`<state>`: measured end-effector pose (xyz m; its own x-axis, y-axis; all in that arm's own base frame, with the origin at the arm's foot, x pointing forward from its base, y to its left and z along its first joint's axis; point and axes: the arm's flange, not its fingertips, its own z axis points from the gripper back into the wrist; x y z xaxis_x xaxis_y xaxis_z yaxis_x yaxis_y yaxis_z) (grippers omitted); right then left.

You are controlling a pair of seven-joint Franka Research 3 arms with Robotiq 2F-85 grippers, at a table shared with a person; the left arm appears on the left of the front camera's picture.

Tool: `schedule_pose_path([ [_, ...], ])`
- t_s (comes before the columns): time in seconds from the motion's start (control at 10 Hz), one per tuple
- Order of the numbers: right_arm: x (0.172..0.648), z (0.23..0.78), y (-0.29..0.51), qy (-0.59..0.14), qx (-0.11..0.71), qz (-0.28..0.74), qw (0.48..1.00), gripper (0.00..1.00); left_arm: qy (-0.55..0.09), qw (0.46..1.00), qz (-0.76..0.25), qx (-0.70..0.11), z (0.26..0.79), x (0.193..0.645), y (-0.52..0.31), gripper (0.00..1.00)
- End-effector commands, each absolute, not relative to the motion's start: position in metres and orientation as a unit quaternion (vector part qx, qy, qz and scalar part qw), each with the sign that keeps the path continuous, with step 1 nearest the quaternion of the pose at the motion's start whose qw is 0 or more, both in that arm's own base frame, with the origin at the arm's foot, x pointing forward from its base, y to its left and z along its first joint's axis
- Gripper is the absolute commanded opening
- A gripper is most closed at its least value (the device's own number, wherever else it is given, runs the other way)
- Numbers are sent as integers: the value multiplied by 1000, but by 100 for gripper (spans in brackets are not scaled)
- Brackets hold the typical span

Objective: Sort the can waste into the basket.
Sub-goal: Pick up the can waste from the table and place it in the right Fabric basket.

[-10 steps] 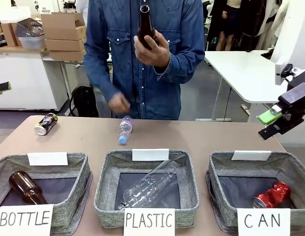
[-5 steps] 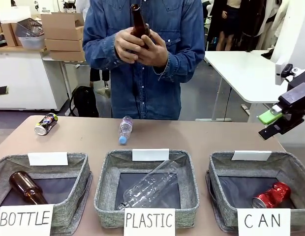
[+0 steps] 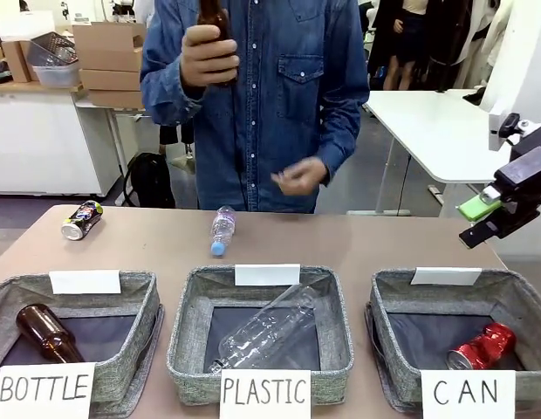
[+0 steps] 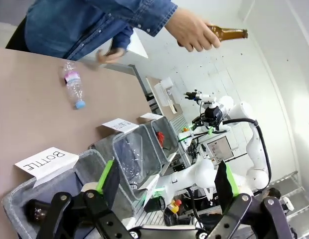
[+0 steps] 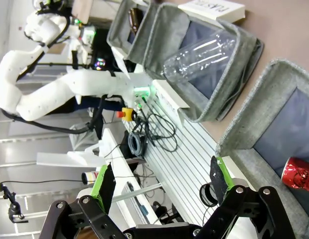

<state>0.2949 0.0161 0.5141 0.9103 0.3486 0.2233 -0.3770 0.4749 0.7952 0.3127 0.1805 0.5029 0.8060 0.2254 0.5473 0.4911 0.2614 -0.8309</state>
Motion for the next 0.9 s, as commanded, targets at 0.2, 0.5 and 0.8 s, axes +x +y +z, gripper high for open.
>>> schedule_pose_path([
  [0.2, 295, 516, 12, -16, 466, 222, 857, 100, -283, 726, -111, -616, 515, 322, 184, 100],
  [0.5, 295, 516, 12, -16, 466, 222, 857, 100, -316, 699, -117, -630, 534, 295, 221, 100],
  [0.8, 295, 516, 12, -16, 466, 222, 857, 100, -378, 695, -76, -607, 546, 250, 258, 100],
])
